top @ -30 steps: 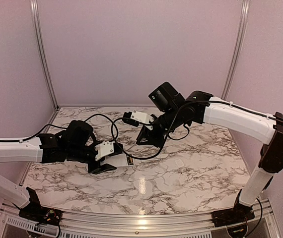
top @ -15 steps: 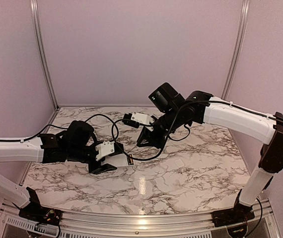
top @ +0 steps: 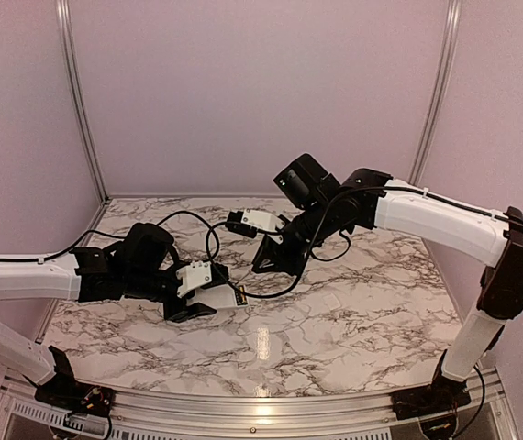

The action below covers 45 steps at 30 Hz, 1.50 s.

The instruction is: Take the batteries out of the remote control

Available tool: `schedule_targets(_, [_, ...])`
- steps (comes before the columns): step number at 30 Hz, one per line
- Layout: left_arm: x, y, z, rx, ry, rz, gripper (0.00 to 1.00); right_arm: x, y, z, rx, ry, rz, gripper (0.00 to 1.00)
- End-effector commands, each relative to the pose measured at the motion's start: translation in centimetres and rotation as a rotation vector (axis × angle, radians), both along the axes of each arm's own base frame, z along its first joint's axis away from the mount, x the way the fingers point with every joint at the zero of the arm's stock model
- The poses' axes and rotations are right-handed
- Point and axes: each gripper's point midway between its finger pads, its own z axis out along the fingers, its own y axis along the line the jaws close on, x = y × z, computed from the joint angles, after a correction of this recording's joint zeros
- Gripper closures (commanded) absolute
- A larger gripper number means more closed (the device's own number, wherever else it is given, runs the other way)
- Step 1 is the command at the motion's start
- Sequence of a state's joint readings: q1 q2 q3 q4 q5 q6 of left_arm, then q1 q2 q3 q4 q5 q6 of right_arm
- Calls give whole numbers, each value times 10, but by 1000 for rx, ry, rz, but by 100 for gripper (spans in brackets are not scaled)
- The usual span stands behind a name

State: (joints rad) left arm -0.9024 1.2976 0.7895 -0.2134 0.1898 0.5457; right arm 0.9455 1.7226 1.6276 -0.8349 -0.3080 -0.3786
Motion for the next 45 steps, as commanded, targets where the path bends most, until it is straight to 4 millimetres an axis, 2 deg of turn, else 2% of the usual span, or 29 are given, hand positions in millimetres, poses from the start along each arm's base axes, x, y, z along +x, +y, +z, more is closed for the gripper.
schedule_targets(1, [7,-10,11,-33,-27,3,100,-3,4,-3,-14,2,27,100])
schedule_targets(24, [7,-17,21,-63,-38,-23,100,3,7,-17,-47,-6,33,100])
schedule_targets(30, [7,-17,21,-66,-36,-21,100,14,4,-16,-71,-53,-9,100])
schedule_targets(34, [8,-17,14,-51,-16,-12,100,25,-2,-13,-91,-105,-58,100])
schedule_targets(42, [8,-17,11,-48,-12,-12,100,32,-3,-4,-75,-142,-95,100])
schedule_targets(45, [8,-18,12,-51,-10,-13,100,30,-2,-6,-75,-130,-90,100])
